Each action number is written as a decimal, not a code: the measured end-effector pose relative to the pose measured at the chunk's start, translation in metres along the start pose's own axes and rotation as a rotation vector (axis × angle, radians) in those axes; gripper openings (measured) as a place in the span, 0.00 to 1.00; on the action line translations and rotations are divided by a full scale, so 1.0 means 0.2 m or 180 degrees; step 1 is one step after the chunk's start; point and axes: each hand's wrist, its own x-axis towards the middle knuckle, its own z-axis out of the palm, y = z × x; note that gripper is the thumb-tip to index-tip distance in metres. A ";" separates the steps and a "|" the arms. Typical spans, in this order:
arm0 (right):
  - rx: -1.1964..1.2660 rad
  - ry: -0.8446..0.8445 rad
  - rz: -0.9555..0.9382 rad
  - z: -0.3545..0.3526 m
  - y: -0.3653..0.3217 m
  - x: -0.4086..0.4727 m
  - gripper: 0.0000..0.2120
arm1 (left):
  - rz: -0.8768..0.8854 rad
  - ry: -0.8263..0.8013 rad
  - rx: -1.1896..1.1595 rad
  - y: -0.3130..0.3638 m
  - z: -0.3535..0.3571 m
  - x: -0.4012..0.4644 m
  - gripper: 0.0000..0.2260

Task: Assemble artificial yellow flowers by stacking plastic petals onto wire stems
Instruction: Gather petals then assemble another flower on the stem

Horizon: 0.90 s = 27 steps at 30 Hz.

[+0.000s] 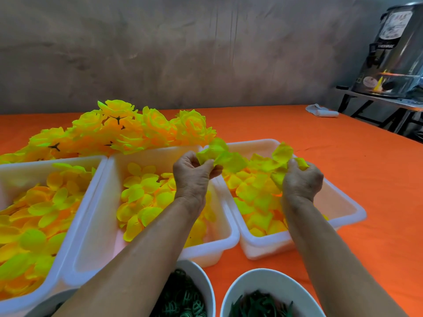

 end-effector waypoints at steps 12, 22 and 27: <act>-0.0919 -0.0041 -0.0232 -0.04 -0.16 0.00 0.16 | 0.0267 -0.1290 0.1332 0.04 0.09 -0.06 0.05; -0.2472 -0.1070 -0.0829 -0.14 -0.26 -0.04 0.20 | 0.0657 -0.2234 0.5124 0.10 0.16 -0.10 0.23; -0.1851 -0.1688 -0.1489 -0.18 -0.35 -0.24 0.13 | 0.0604 -0.2152 0.4732 0.29 0.02 -0.15 0.23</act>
